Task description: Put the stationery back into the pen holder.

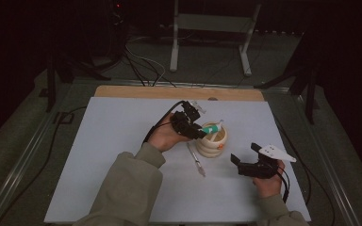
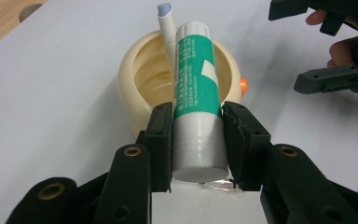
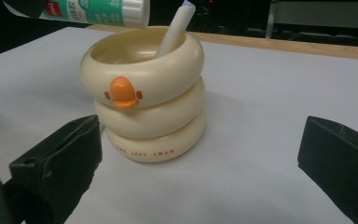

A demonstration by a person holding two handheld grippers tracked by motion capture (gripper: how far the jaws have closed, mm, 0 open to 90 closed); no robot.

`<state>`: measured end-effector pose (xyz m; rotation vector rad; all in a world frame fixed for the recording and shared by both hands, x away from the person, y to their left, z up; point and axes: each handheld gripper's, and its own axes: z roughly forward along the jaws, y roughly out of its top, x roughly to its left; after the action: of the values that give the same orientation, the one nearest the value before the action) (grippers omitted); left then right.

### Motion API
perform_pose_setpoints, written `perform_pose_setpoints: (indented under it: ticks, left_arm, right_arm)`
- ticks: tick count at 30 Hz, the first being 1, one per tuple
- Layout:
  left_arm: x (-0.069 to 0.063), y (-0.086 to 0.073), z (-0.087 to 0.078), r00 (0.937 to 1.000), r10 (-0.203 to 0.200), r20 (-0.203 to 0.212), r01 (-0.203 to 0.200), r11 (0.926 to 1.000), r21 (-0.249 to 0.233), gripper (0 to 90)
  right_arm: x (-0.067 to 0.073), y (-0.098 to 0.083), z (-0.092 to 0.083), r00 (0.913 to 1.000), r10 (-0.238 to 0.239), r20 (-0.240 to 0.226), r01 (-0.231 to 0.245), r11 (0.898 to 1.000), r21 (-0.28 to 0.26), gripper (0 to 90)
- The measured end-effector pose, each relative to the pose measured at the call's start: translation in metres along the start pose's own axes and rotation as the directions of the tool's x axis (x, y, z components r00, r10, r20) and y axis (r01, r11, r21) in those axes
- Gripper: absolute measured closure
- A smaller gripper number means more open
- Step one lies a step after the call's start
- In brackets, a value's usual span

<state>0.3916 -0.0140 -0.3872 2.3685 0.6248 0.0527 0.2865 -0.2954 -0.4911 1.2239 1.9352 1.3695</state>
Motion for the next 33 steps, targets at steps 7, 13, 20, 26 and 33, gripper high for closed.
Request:
perform_pose_setpoints:
  ticks: [7,13,20,26,33]
  left_arm:
    - [0.0,0.002,0.003,1.0,-0.008,0.002,0.008,1.0,-0.003,65.5]
    - [0.002,0.002,0.004,0.9999,-0.016,0.0,0.016,0.9998,-0.006,65.4]
    - [0.002,0.002,0.004,0.9997,-0.022,0.006,0.022,0.9997,-0.012,65.4]
    - [0.001,0.005,0.008,0.9997,-0.021,0.014,0.022,0.9996,-0.017,65.3]
    - [-0.001,0.008,0.014,0.9995,-0.021,0.023,0.021,0.9997,-0.016,65.4]
  right_arm:
    - [0.0,0.0,0.0,1.0,0.001,0.0,-0.001,1.0,0.001,0.3]
    - [0.0,0.0,0.0,1.0,0.0,0.0,0.0,1.0,0.003,0.3]
    - [0.0,0.0,0.001,1.0,0.0,0.0,0.0,1.0,0.004,0.3]
    - [0.0,0.0,0.001,1.0,0.001,-0.001,0.0,1.0,0.005,0.3]
    - [0.0,0.0,0.001,1.0,0.001,-0.001,-0.001,1.0,0.006,0.3]
